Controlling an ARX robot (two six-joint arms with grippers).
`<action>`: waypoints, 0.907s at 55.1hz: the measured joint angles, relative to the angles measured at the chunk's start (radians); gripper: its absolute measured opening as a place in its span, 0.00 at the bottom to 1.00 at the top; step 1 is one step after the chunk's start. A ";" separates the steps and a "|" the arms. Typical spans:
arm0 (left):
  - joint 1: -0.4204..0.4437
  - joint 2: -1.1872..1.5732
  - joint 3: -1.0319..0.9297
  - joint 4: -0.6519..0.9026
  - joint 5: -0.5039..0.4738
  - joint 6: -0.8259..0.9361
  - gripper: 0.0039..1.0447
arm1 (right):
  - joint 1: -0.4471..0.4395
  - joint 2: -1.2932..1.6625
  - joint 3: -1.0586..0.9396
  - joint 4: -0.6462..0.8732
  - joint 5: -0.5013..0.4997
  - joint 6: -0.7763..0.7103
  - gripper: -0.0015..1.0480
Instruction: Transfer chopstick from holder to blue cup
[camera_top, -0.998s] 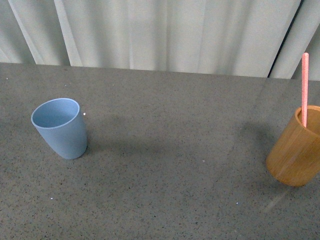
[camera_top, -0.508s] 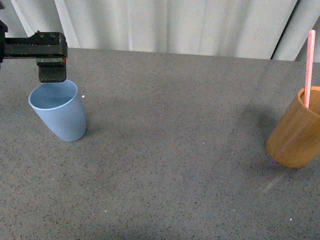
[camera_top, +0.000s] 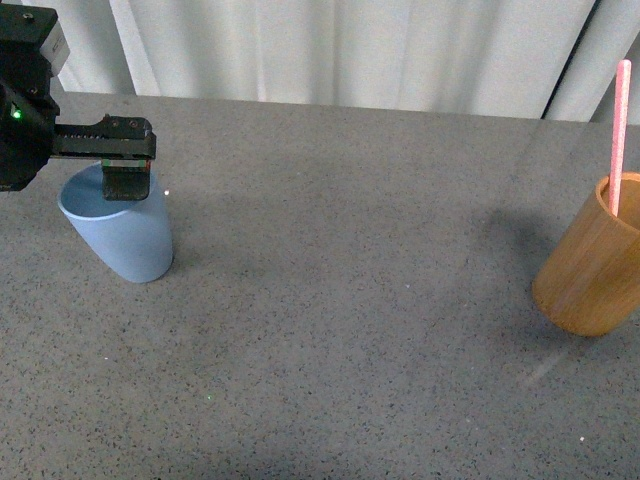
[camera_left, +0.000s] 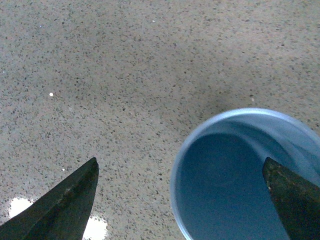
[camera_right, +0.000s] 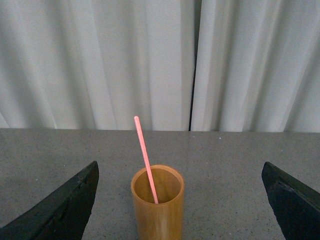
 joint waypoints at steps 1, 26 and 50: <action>0.005 0.011 0.008 0.001 -0.007 0.002 0.94 | 0.000 0.000 0.000 0.000 0.000 0.000 0.90; 0.012 0.111 0.112 -0.121 0.078 -0.077 0.55 | 0.000 0.000 0.000 0.000 0.000 0.000 0.90; -0.032 0.086 0.132 -0.177 0.150 -0.127 0.03 | 0.000 0.000 0.000 0.000 0.000 0.000 0.90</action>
